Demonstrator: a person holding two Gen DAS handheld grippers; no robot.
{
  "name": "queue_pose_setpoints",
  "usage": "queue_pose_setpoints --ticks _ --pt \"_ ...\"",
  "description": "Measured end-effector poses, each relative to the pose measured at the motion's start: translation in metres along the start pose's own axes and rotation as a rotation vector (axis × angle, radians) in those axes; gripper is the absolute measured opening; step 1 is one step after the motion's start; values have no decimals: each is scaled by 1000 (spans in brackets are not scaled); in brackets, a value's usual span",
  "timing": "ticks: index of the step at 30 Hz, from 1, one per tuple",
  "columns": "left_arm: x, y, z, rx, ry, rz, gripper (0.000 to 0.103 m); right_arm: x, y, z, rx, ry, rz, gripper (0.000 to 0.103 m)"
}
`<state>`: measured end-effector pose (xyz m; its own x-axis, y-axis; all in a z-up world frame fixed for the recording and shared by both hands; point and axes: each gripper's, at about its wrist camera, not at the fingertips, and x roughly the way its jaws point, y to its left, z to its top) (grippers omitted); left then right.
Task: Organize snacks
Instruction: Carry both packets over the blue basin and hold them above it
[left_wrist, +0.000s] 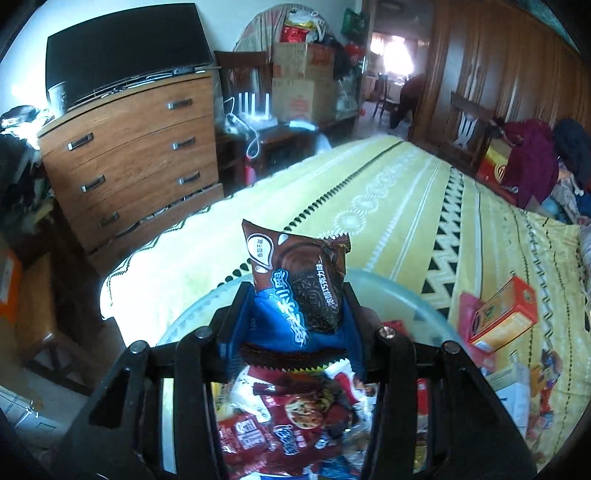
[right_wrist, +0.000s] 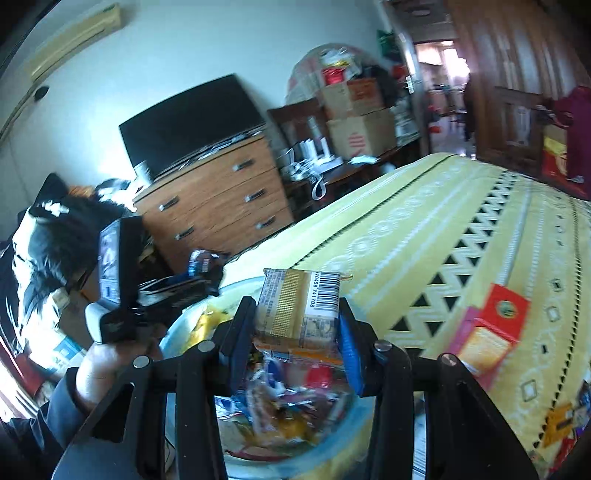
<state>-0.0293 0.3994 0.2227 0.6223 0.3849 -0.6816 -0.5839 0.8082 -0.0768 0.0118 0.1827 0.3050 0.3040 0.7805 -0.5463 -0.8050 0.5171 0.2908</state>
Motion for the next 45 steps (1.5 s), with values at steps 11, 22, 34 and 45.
queue_pose_setpoints --ticks 11,22,34,45 --pt "5 15 -2 20 14 -6 46 34 -4 -14 13 60 35 46" --pt "3 15 0 27 8 -8 46 30 -3 -12 16 51 43 47" --pt "1 12 0 36 8 -6 46 29 -2 -13 15 51 46 47" --pt "0 13 0 39 8 -8 46 29 -2 -12 16 52 45 47"
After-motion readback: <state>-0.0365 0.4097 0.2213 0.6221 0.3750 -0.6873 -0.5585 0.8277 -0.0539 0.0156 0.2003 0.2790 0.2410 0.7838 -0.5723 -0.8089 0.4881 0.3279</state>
